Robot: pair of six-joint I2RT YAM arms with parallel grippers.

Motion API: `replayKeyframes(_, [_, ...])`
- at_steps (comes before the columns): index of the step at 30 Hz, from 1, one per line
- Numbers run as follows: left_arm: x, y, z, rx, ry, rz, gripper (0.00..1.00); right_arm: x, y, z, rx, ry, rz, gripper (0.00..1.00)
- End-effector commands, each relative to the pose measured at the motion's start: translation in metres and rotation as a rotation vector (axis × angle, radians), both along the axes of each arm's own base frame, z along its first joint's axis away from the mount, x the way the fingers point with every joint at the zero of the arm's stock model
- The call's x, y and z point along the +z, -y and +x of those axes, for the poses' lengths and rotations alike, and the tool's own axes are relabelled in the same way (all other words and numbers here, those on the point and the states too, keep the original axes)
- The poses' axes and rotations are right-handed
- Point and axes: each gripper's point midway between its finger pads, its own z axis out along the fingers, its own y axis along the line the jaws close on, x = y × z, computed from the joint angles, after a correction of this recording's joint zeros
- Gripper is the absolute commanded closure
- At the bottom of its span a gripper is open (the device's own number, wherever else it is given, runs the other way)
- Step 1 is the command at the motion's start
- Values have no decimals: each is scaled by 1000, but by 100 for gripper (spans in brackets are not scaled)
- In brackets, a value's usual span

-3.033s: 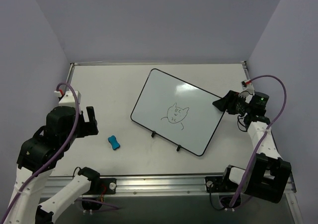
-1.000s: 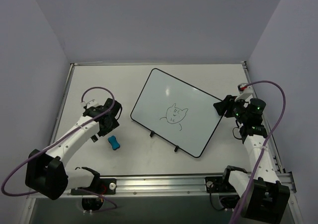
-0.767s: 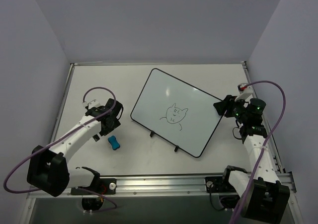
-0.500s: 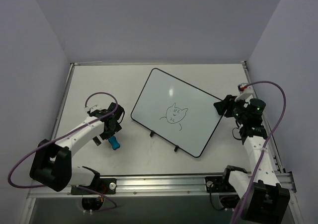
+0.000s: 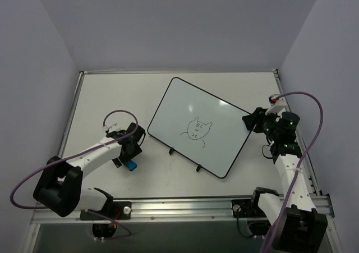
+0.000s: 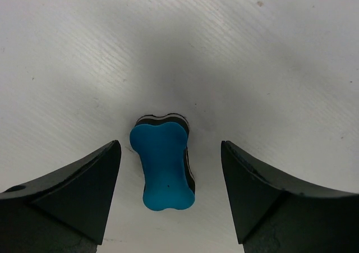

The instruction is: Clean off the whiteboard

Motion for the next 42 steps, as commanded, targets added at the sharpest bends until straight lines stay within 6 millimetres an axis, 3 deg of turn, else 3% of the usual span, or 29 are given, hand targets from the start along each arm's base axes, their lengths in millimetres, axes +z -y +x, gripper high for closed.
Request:
replayKeyframes(1, [14, 8, 14, -21, 80, -5, 19, 12, 9, 6, -34, 54, -59, 59])
replayKeyframes(5, [28, 12, 12, -27, 121, -17, 19, 13, 8, 5, -34, 59, -64, 59])
replayKeyframes(12, [7, 5, -6, 42, 52, -9, 20, 16, 9, 4, -38, 60, -77, 59])
replayKeyframes(16, [-2, 9, -7, 38, 56, -31, 28, 14, 9, 5, -38, 52, -82, 59])
replayKeyframes(21, [4, 11, -3, 33, 76, -44, 41, 15, 9, 4, -43, 55, -87, 59])
replayKeyframes(23, [5, 11, -2, 33, 84, -46, 41, 14, 8, 4, -39, 54, -88, 59])
replayKeyframes(26, [4, 12, -2, 31, 87, -51, 53, 15, 8, 5, -39, 56, -88, 59])
replayKeyframes(40, [-5, 11, -8, 35, 67, -55, 48, 17, 9, 5, -47, 57, -96, 59])
replayKeyframes(42, [-5, 12, -6, 34, 72, -57, 62, 15, 10, 5, -47, 53, -97, 59])
